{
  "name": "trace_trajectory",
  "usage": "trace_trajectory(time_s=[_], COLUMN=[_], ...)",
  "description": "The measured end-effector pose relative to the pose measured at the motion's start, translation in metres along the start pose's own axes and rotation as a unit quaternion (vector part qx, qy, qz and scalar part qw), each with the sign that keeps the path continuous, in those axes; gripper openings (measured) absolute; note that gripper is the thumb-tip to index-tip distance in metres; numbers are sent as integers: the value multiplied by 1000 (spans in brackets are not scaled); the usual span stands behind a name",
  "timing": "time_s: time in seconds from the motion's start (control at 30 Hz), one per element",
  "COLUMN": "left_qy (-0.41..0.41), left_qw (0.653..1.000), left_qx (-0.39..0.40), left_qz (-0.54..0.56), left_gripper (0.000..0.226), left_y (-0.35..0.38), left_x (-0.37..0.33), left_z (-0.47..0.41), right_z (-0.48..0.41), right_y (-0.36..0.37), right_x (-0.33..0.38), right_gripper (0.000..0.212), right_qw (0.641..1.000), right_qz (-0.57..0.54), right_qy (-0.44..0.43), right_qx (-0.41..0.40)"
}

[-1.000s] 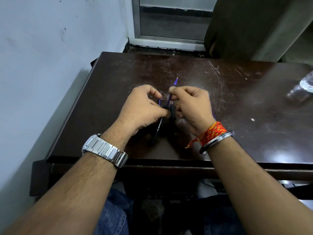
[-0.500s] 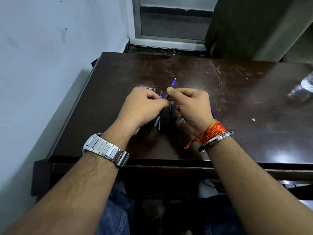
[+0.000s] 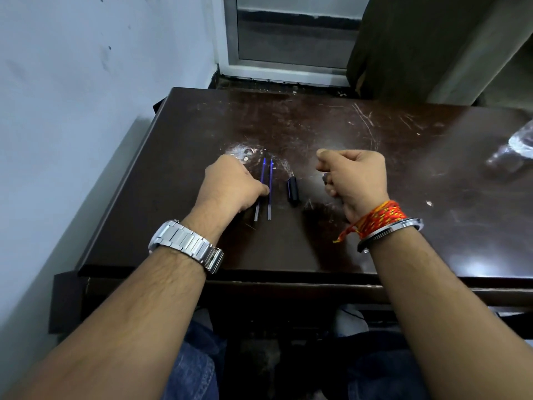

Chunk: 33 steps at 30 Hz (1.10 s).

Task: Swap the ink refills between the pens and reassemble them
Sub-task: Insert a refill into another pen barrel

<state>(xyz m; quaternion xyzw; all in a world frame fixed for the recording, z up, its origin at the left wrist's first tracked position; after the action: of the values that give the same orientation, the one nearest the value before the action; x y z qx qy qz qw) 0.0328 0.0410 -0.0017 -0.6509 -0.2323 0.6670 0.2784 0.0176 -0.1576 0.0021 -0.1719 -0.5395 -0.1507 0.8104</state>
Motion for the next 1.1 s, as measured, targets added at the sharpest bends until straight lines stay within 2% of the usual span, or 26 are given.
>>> trace_trajectory(time_s=[0.37, 0.6, 0.77, 0.9, 1.1], left_qy=[-1, -7, -27, -35, -27], left_qw=[1000, 1000, 998, 998, 997], left_qx=[-20, -18, -21, -31, -56], left_qz=[-2, -19, -45, -49, -49], left_gripper=[45, 31, 31, 29, 35], left_y=[6, 5, -3, -10, -8], left_x=[-2, -3, 1, 5, 3], left_z=[-1, -3, -4, -5, -2], right_z=[-5, -8, -8, -9, -7], right_y=[-11, -19, -22, -29, -36], right_x=[1, 1, 2, 3, 5], right_gripper=[27, 28, 28, 20, 21], right_qw=[998, 997, 995, 993, 983], right_qz=[24, 16, 38, 48, 128], right_qy=[-13, 5, 6, 14, 12], right_qx=[-49, -80, -97, -105, -133])
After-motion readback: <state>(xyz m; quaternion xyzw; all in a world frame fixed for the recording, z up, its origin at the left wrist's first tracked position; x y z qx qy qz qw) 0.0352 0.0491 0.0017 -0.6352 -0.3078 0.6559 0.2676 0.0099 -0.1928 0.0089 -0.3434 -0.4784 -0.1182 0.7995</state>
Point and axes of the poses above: each hand's wrist, its own z-axis away from the middle knuckle, its own y-axis out of the palm, x = y × z, the point moved 3 cm from there along -z, towards the middle knuckle, and after that the axes turned 14 degrees about y, right-handed, at the moved point
